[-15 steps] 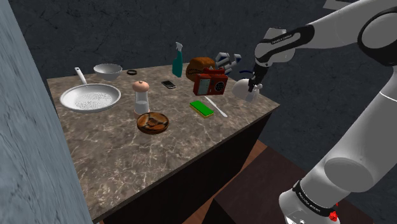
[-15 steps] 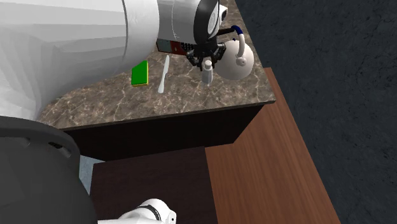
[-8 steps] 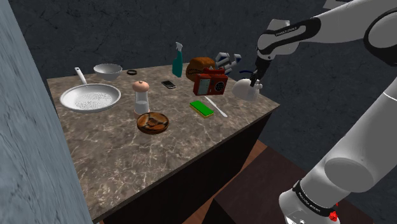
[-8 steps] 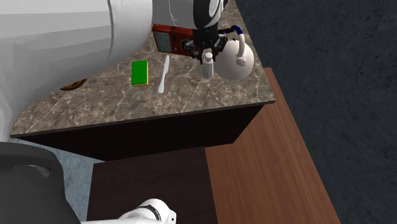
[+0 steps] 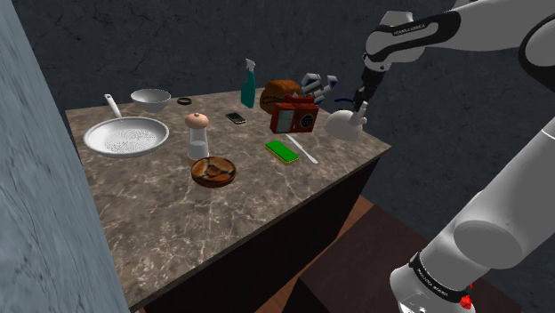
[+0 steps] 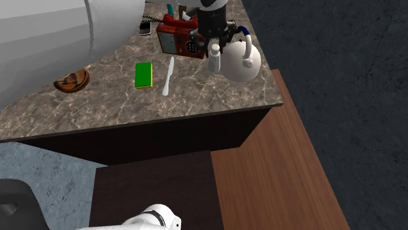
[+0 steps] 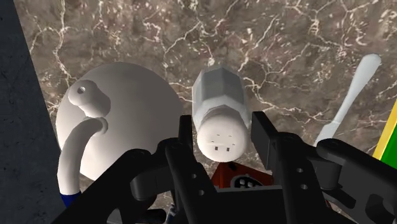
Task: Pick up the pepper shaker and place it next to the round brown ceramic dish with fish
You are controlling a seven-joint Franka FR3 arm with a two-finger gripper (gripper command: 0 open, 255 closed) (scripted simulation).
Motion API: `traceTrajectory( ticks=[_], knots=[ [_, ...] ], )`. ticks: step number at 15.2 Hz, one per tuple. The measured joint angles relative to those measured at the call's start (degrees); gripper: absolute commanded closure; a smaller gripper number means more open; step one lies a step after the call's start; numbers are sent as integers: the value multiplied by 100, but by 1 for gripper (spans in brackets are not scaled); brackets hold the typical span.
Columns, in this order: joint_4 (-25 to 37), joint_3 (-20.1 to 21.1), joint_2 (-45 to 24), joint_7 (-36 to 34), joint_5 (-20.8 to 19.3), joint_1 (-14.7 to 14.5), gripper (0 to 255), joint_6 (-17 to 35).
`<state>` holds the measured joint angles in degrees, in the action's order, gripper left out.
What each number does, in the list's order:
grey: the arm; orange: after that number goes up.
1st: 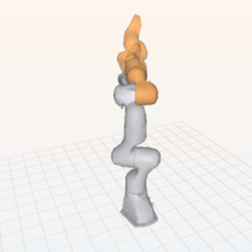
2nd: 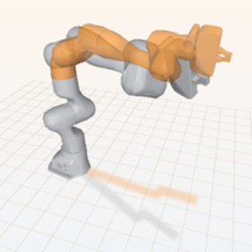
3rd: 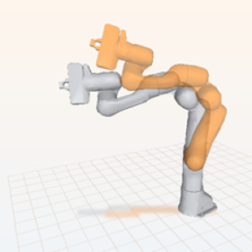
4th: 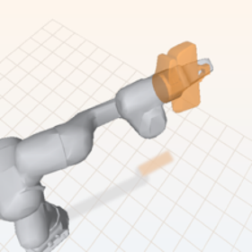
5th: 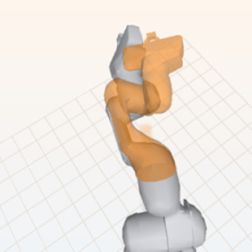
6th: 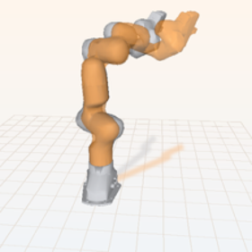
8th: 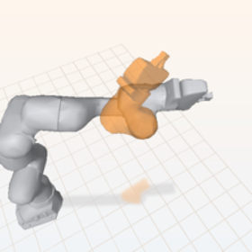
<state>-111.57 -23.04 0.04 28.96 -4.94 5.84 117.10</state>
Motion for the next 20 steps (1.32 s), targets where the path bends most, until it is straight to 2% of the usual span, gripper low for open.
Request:
traceTrajectory(
  ticks=[10, 20],
  knots=[
    [568, 43, 96, -37, -24, -41, 255, -663],
    [493, 686, 1, -1330, -106, -662, 255, -617]
  ],
)
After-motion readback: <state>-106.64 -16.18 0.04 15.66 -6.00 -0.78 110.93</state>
